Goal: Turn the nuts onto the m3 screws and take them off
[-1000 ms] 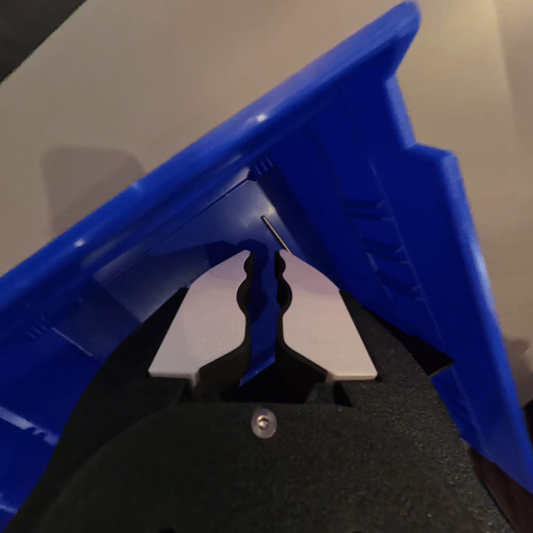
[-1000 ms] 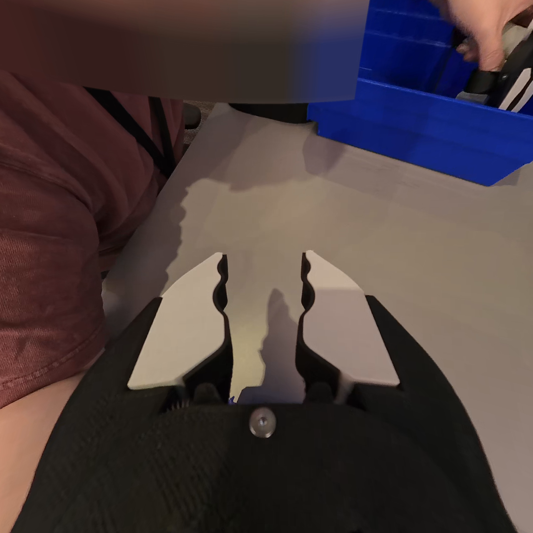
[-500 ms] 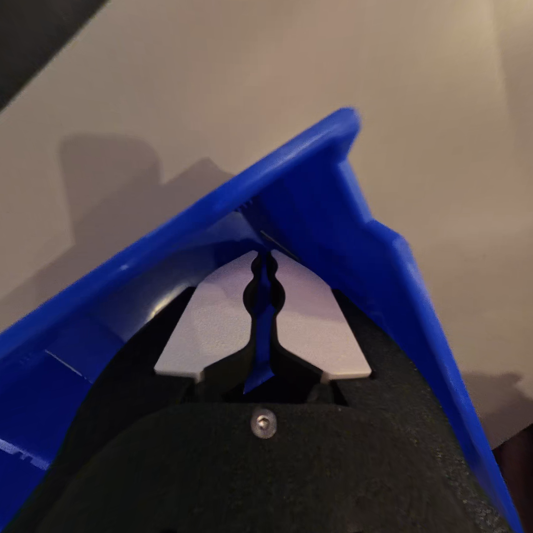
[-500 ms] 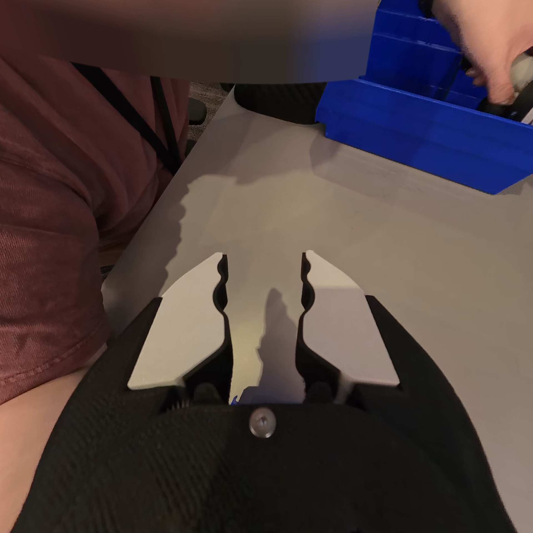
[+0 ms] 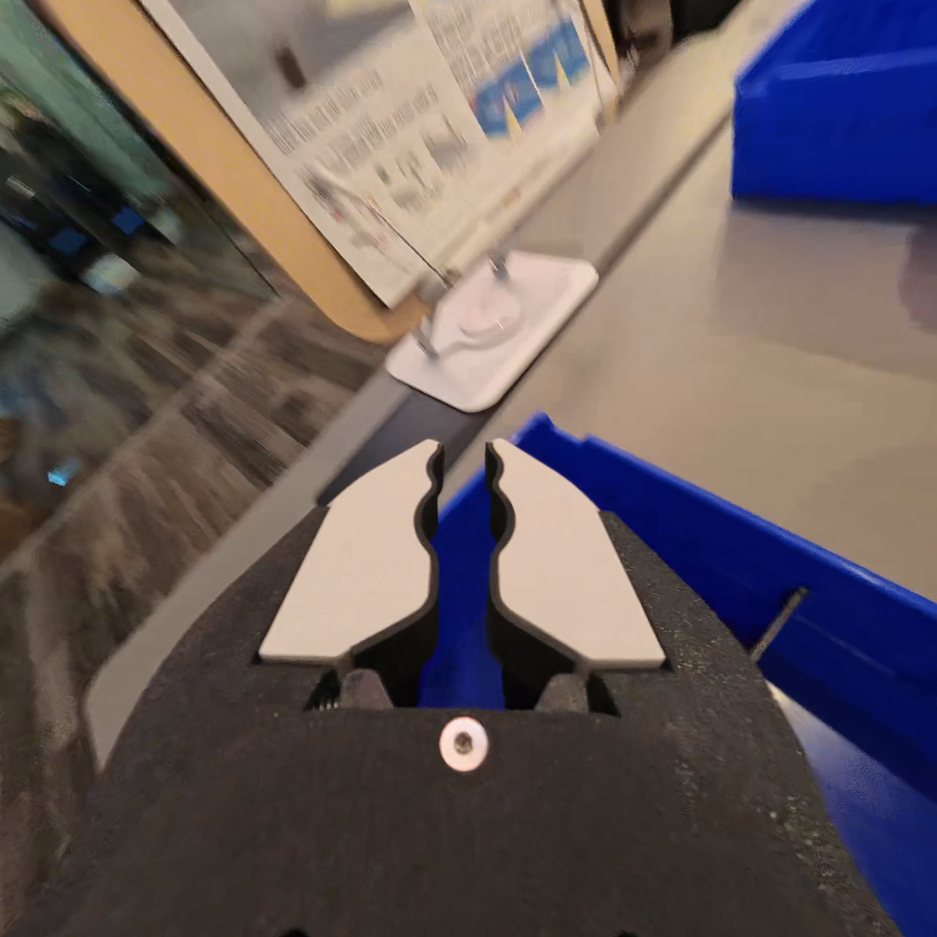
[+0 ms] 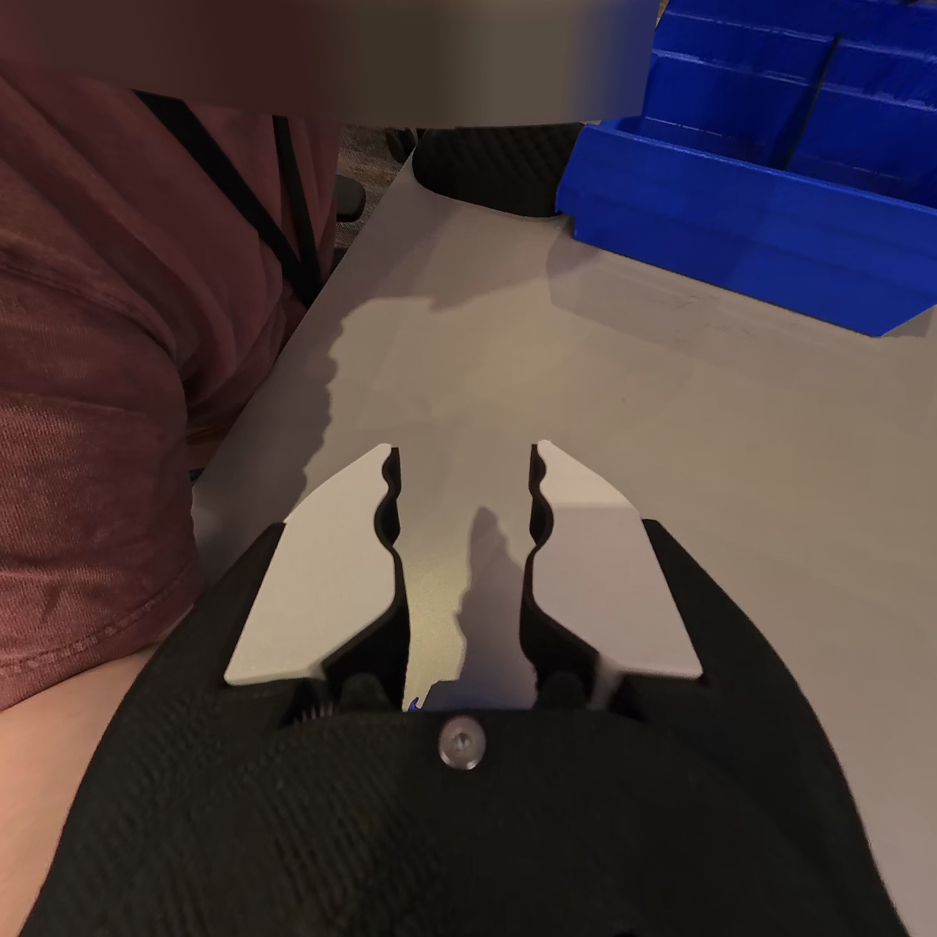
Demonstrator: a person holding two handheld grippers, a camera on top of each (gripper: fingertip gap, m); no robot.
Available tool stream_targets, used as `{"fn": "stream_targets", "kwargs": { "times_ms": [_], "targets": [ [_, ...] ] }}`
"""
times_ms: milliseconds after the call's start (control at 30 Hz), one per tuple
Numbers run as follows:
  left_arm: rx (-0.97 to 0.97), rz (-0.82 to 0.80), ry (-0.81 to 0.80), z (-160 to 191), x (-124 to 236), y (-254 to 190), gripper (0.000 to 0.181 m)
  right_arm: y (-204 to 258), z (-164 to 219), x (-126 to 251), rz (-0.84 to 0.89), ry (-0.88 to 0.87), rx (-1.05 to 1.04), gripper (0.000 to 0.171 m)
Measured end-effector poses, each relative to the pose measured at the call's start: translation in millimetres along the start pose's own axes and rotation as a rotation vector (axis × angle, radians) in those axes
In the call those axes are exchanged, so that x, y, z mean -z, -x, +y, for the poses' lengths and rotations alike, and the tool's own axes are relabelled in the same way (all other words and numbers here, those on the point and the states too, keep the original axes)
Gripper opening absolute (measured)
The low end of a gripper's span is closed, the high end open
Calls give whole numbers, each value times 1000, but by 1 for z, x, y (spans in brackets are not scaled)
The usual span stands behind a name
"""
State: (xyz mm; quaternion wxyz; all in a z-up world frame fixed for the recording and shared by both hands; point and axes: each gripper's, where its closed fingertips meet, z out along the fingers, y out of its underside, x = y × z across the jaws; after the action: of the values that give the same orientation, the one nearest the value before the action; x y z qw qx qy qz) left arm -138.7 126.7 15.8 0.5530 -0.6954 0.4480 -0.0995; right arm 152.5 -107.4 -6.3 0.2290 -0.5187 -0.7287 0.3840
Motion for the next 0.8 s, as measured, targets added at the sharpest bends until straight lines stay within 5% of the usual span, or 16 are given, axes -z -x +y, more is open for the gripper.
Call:
{"fn": "stream_targets", "kwargs": {
  "times_ms": [233,300,533,633,800],
  "targets": [
    [61,-429,-451,-50,60,51,22,3,-1,0,-9,0,7,49],
    [61,-361,-423,-47,58,47,43,5,-3,0,-9,-3,11,49],
    [174,-228,-404,-40,53,47,15,8,-5,2,-13,-11,26,49],
    [65,-84,-368,-34,41,29,7,10,-5,3,-14,-13,30,49],
    [-23,210,-159,5,12,-10,16,13,-7,2,-29,-21,34,49]
  ]
}}
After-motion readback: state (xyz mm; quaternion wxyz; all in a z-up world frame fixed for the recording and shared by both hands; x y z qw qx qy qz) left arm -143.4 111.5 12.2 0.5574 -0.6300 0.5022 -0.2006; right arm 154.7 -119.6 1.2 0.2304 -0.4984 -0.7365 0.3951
